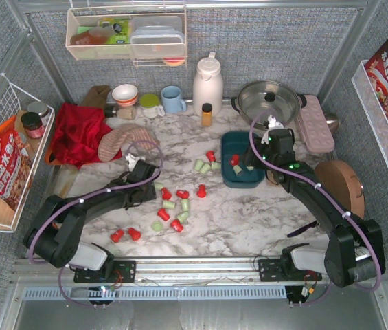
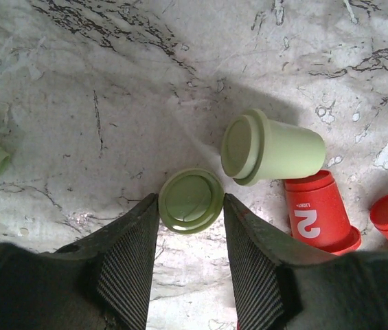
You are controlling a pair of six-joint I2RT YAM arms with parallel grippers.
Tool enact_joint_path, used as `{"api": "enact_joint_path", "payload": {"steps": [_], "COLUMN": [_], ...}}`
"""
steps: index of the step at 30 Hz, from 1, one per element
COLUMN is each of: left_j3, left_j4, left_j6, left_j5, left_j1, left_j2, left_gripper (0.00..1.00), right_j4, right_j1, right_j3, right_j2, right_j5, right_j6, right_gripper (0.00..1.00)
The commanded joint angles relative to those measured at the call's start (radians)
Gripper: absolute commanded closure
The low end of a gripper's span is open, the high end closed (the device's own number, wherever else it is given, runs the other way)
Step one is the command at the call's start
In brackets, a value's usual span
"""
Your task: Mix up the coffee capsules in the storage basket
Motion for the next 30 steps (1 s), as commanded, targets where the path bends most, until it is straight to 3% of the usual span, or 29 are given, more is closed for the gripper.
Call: {"api": "enact_joint_path", "payload": {"steps": [1,13,15,18,19,22,30], "left_j3": [0.01,0.053,0.059,0.062,0.055,0.041,0.049], "left_j4": [-0.039,-0.062,-0.079,-0.114,-0.115,-0.108,-0.044], "left_j6": [0.01,0.036,0.039,0.035,0.031,0.025,0.049], "left_j5": [0.014,0.019,0.029,0.013,0.003,-0.013,0.064], "left_j1": [0.002,0.002,0.002,0.002,0.002,0.002,0.0], "left_j2": [-0.005,-0.076,-0.074,-0.057,-0.058,-0.064,0.006], "left_gripper": [0.49,0.63,0.57,0.29,0.26,0.24,0.35], "right_j4": [0.007,0.006,0.005,0.003,0.003,0.003,0.003], "right_j1": [0.0,-0.001,-0.001,-0.001,-0.001,0.0,-0.001], "right_j3": [0.013,0.012,0.014,0.015,0.016,0.016,0.017], "right_j2": [-0.002,-0.002,-0.001,-0.002,-0.001,-0.001,0.002], "right_j5": [-0.007,-0.007,-0.01,-0.011,-0.011,-0.014,-0.016], "right_j6": [-0.004,-0.005,-0.006,-0.006,-0.006,-0.006,-0.006], "right_gripper": [0.43,0.43,0.43,0.43,0.43,0.43,0.43]}}
